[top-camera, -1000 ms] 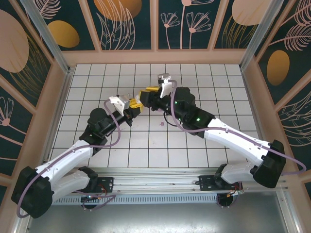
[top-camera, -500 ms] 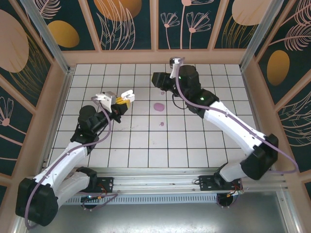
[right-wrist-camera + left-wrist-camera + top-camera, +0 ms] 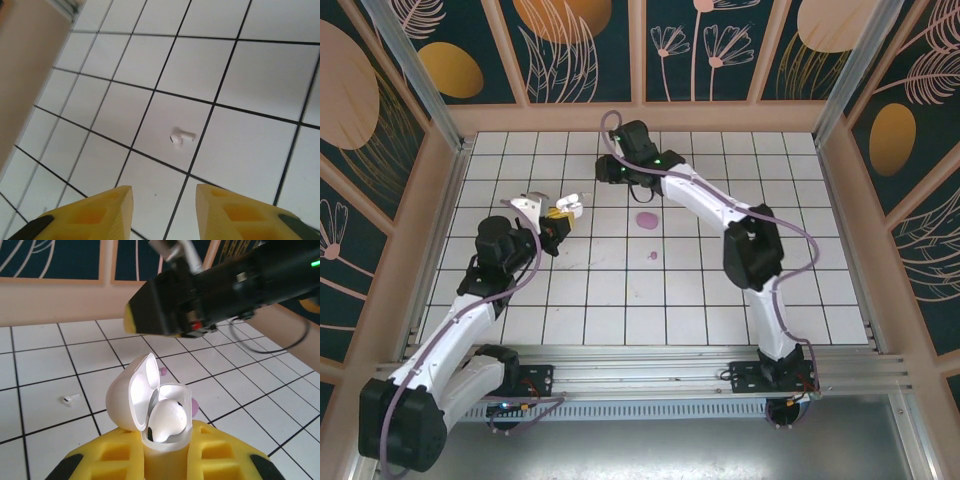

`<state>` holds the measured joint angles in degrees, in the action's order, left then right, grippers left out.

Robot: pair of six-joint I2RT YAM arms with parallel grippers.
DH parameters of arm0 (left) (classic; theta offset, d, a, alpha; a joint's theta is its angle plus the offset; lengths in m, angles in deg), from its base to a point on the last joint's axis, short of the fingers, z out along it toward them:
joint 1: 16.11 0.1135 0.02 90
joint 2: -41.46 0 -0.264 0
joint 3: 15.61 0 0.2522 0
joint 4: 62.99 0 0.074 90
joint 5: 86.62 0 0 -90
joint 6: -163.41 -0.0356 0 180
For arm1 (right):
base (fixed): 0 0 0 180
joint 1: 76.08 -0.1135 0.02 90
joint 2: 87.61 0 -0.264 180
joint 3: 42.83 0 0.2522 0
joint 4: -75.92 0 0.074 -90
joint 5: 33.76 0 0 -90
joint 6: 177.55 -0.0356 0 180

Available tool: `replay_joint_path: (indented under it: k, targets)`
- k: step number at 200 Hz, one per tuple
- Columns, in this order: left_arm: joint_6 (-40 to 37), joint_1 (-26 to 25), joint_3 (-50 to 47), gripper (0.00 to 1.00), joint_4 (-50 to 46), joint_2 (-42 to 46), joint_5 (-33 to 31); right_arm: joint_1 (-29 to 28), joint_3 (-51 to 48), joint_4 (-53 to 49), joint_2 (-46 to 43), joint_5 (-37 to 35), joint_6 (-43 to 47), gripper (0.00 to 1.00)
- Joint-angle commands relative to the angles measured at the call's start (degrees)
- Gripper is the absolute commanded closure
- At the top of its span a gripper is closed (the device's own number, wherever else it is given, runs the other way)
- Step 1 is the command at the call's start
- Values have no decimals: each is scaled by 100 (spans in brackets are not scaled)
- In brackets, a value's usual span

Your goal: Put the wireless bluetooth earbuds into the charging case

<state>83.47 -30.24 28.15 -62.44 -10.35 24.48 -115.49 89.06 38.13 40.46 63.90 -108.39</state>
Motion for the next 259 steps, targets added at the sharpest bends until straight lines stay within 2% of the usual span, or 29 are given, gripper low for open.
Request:
replay_joint_path:
  k: [1,43,86,133,199,259]
  targets:
    - [-234,54,138,100,-365,333,-362,27,1022,-625,626,340,346,62]
    - [-338,51,66,100,-637,730,-457,27,2135,-351,1774,886,394,63]
    - [-347,54,-4,100,-755,773,-318,31,2177,531,2314,1325,259,63]
    - [-302,55,-81,100,-679,707,-160,57,2324,1077,2860,1488,38,62]
    - [-310,58,-170,100,-622,758,-124,49,2442,1530,3148,1400,86,61]
    - [-321,51,-179,100,-656,824,-124,-35,2505,1369,3319,1321,251,60]
